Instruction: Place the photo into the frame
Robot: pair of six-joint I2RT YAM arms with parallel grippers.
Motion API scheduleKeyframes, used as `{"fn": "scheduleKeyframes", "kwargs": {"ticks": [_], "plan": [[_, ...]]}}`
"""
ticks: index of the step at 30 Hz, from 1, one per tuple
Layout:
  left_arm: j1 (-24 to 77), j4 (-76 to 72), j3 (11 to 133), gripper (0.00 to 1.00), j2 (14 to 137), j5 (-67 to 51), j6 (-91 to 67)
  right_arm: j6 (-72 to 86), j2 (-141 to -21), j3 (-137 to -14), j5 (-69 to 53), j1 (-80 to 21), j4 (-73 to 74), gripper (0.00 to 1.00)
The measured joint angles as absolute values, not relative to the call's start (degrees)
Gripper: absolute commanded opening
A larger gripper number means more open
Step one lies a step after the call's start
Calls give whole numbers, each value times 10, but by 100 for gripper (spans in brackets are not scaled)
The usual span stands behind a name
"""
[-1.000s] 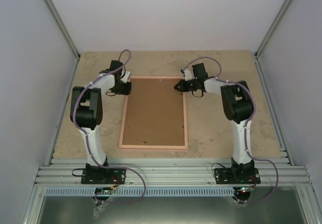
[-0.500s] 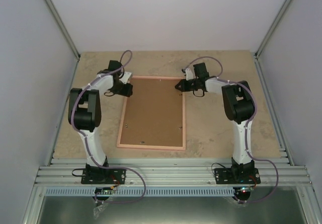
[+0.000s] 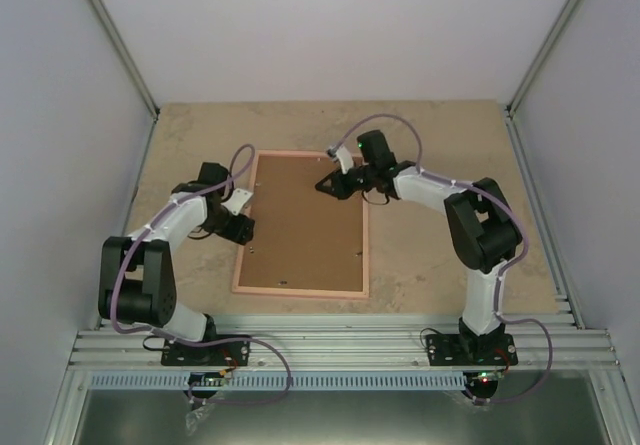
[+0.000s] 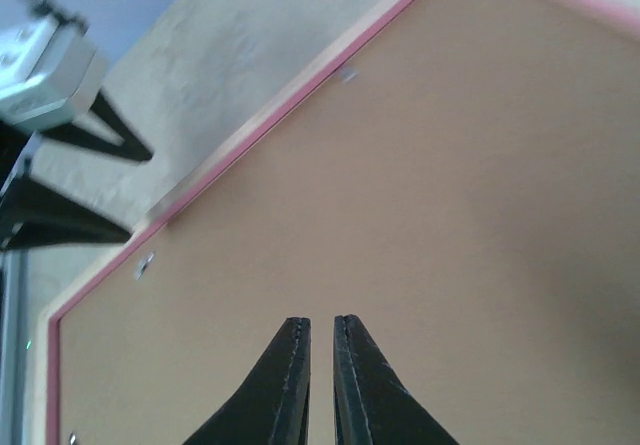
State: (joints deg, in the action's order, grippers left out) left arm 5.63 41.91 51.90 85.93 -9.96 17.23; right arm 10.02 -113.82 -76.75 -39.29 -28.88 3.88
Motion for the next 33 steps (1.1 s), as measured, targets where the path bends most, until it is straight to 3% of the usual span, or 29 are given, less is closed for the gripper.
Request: {"fn": "scheduleKeyframes", "kwargs": {"ticks": [11, 18, 22, 27, 33], "plan": [[69, 423, 483, 81, 858, -86, 195, 56, -1169, -721, -390, -345, 46, 10], [88, 404, 472, 78, 877, -86, 195, 55, -1204, -721, -373, -341, 51, 9], [92, 399, 468, 66, 883, -87, 196, 55, -1209, -727, -370, -337, 51, 9], [94, 394, 464, 43, 879, -87, 201, 55, -1215, -734, -370, -328, 47, 9], [85, 394, 464, 27, 873, -76, 212, 53, -1218, -739, -369, -317, 48, 9]]}}
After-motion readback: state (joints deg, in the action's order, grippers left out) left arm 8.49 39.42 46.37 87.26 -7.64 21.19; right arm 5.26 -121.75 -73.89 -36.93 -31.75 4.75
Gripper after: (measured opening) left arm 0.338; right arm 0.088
